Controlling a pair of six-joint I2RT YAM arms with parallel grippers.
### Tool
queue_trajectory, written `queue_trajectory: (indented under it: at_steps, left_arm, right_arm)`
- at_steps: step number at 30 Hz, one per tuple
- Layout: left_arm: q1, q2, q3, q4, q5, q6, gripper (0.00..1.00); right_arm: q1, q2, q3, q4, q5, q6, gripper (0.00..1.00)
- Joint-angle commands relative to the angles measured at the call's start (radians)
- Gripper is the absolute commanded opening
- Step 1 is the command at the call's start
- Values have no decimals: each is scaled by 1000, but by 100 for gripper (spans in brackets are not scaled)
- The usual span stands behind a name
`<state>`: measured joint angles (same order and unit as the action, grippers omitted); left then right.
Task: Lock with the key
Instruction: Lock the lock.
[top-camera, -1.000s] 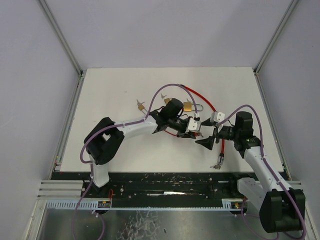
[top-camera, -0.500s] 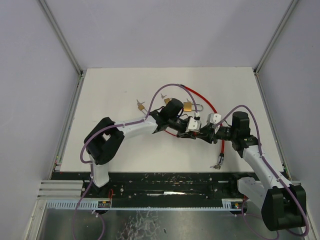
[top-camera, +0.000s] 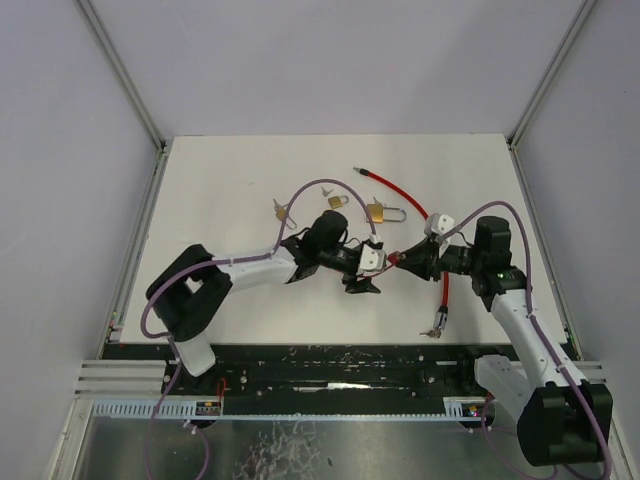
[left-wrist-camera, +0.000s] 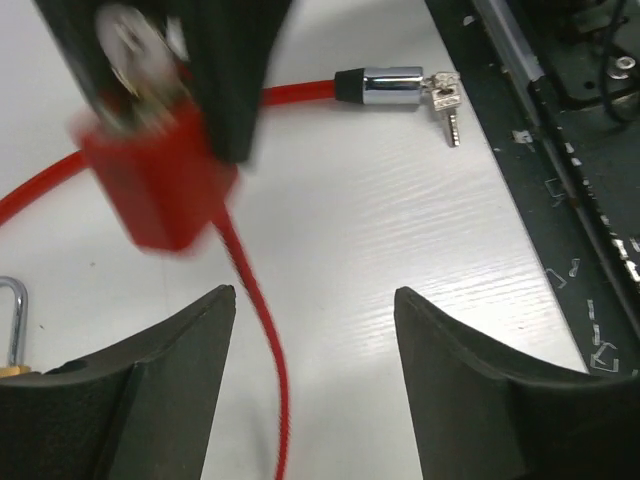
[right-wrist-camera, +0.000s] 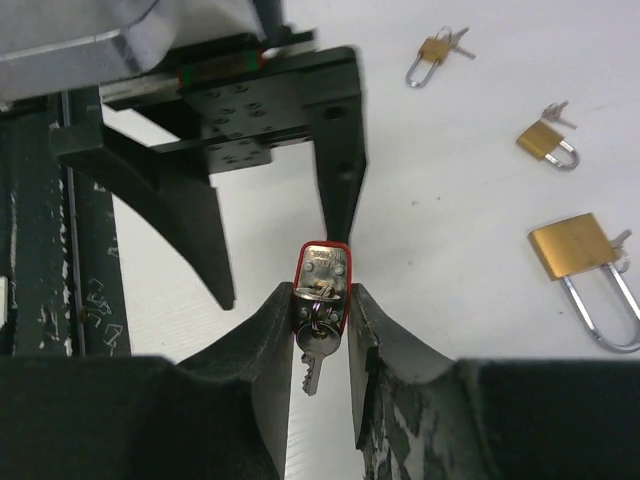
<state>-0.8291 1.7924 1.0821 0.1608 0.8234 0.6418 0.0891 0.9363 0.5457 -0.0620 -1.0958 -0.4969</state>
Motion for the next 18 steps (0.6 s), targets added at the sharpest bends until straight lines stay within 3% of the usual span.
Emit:
queue_trajectory:
  at_steps: [1,6,12,18]
  left_arm:
    - [0,-101,-138,345,-29,-66,66]
    - [0,-72,-81,291,-21,-116,58]
    - [-8,-50,-85,364,15,-172,56]
    - [-12,-19,-43,340,32,-208,27]
  right_arm:
    - [-52,-64,101,-53,-148,67,7]
    - [-69,-81,107,-49,-192,97,7]
    - [-69,-63,98,-35,-197,99,6]
    - [-69,-49,83,-2,-200,127,4]
